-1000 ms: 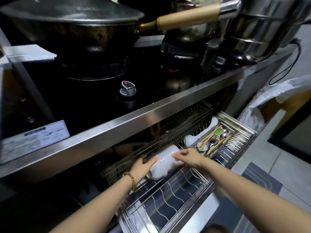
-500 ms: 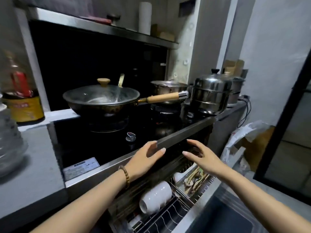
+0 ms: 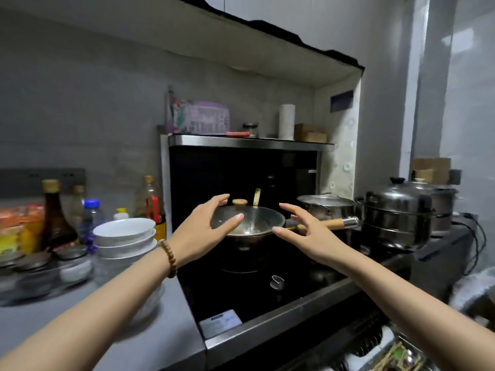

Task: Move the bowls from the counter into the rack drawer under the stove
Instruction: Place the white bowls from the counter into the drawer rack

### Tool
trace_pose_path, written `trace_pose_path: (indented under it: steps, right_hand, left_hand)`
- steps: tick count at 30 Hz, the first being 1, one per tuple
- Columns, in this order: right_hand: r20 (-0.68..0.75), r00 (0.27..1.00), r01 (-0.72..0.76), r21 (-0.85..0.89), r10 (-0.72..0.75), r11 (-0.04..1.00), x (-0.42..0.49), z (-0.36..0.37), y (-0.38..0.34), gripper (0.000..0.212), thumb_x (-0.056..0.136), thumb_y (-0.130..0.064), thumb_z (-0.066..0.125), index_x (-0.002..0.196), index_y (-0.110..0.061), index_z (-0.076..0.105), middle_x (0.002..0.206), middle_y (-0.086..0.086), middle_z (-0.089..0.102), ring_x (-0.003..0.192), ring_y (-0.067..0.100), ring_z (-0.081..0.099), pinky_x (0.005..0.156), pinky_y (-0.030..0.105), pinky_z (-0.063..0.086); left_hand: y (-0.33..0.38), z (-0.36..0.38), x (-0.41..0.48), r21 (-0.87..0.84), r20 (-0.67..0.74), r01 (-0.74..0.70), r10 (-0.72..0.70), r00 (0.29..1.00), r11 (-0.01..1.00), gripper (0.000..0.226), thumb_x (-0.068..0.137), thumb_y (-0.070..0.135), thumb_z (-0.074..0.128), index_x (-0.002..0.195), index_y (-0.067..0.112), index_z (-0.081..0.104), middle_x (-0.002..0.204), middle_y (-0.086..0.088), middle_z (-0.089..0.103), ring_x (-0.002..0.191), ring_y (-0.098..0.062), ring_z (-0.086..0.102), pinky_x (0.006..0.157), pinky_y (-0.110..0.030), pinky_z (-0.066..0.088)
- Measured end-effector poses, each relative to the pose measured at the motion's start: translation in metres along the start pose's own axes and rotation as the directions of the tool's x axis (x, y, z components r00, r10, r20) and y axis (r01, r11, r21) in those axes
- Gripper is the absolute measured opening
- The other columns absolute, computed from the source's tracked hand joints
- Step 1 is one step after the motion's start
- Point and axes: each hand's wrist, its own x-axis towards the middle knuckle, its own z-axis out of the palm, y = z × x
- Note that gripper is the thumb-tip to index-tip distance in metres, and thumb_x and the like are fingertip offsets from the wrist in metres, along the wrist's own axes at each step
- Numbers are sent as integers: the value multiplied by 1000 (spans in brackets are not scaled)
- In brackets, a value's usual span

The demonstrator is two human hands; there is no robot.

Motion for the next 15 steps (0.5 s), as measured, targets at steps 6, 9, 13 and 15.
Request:
trace_pose_path:
  steps: [6, 9, 13, 15]
  right_hand:
    - [76, 992, 88, 110, -97, 990, 41, 51, -52, 66, 82, -42, 66, 140, -29, 39, 143, -10, 39, 131, 4, 34, 114, 32, 30]
    - [118, 985, 111, 105, -123, 988, 60, 80, -67, 68, 80, -48, 66, 140, -34, 38, 147, -5, 36, 137, 12, 34, 113, 34, 32]
    - [188, 975, 93, 146, -120, 985, 79, 118, -81, 72, 79, -49, 66, 141, -33, 35, 150, -5, 35, 139, 14, 33, 113, 37, 33]
    - [218, 969, 84, 165, -119, 983, 88, 137, -85, 73, 78, -50, 67, 141, -33, 35, 151, -6, 35, 140, 14, 33, 113, 37, 33]
  left_hand:
    - [-39, -70, -17, 121, -135, 120, -103, 985, 985, 66, 84, 53, 52, 141, 25, 36, 142, 4, 44, 130, -12, 37, 100, -21, 28]
    - [-61, -98, -29, 155, -147, 203, -180, 973, 967, 65, 85, 52, 54, 141, 26, 35, 145, 1, 41, 135, -14, 33, 104, -25, 27]
    - [-92, -127, -46, 160, -152, 306, -283, 947, 938, 79, 75, 67, 52, 141, 27, 35, 147, 2, 38, 134, -14, 35, 107, -28, 30]
    - [-107, -137, -54, 144, -158, 350, -328, 932, 926, 100, 60, 86, 44, 141, 28, 34, 147, 1, 39, 132, -14, 39, 108, -33, 35]
